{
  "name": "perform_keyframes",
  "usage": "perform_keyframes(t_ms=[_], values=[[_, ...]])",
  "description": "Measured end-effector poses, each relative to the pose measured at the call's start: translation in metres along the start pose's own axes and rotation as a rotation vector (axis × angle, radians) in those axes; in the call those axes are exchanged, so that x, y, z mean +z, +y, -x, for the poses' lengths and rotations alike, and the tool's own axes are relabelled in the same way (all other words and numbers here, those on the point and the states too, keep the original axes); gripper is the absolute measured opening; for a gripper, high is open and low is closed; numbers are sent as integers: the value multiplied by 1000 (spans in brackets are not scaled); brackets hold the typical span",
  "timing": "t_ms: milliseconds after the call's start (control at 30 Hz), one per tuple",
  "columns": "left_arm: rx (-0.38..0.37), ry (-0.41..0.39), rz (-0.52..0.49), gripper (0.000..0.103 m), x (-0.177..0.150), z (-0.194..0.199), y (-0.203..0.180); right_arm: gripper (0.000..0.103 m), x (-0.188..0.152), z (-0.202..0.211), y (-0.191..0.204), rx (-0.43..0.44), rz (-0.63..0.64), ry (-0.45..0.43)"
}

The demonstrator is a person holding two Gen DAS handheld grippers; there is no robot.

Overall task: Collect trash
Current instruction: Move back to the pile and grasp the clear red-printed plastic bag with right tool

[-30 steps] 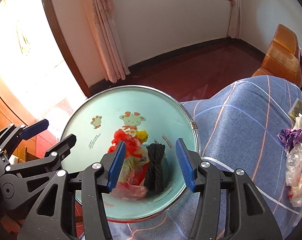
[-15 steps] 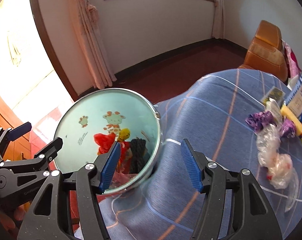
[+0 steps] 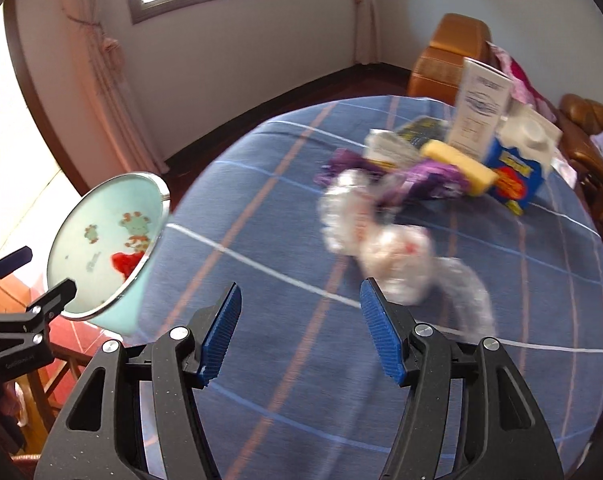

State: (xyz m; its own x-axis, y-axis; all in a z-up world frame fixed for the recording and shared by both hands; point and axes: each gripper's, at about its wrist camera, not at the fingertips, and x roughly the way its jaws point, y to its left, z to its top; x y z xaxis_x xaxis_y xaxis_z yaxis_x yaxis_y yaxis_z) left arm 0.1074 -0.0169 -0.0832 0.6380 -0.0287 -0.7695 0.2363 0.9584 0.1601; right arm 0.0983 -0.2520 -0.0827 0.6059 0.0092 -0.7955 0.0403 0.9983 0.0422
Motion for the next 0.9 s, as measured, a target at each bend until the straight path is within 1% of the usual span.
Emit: perform_keyframes(t_ms=[33, 100, 167, 300, 367, 467, 500, 533, 567, 600, 700, 800, 833, 900], values=[[-4, 0, -10, 90, 1, 0, -4, 62, 1, 1, -10, -9, -12, -2], [-15, -1, -23, 90, 4, -1, -11, 68, 5, 2, -30, -17, -41, -12], [-18, -4, -32, 90, 8, -1, -15, 68, 11, -1, -47, -21, -56, -18], [-12, -5, -46, 90, 14, -2, -19, 69, 27, -19, -58, 15, -44, 16], [-21, 4, -42, 90, 18, -4, -19, 69, 32, -30, -57, 35, -9, 28], [-20, 12, -48, 90, 24, -8, -23, 68, 32, -51, -50, 72, 53, 82], [-18, 13, -53, 90, 25, -9, -24, 68, 30, -54, -48, 71, 69, 89], [-17, 14, -59, 90, 28, -10, -26, 67, 28, -57, -45, 61, 91, 95], [-19, 13, -64, 90, 30, -11, -28, 54, 26, -61, -42, 55, 114, 103], [-25, 12, -68, 90, 33, -11, -30, 49, 23, -62, -41, 60, 125, 109], [-58, 9, -74, 90, 42, -13, -38, 46, 16, -54, -42, 67, 144, 92], [-91, -7, -96, 89, 54, -14, -54, 45, 9, -38, -49, 66, 145, 71], [-103, -18, -109, 89, 58, -15, -61, 45, 7, -32, -55, 63, 137, 65], [-128, -41, -140, 89, 68, -17, -77, 45, 4, -18, -74, 27, 99, 52]])
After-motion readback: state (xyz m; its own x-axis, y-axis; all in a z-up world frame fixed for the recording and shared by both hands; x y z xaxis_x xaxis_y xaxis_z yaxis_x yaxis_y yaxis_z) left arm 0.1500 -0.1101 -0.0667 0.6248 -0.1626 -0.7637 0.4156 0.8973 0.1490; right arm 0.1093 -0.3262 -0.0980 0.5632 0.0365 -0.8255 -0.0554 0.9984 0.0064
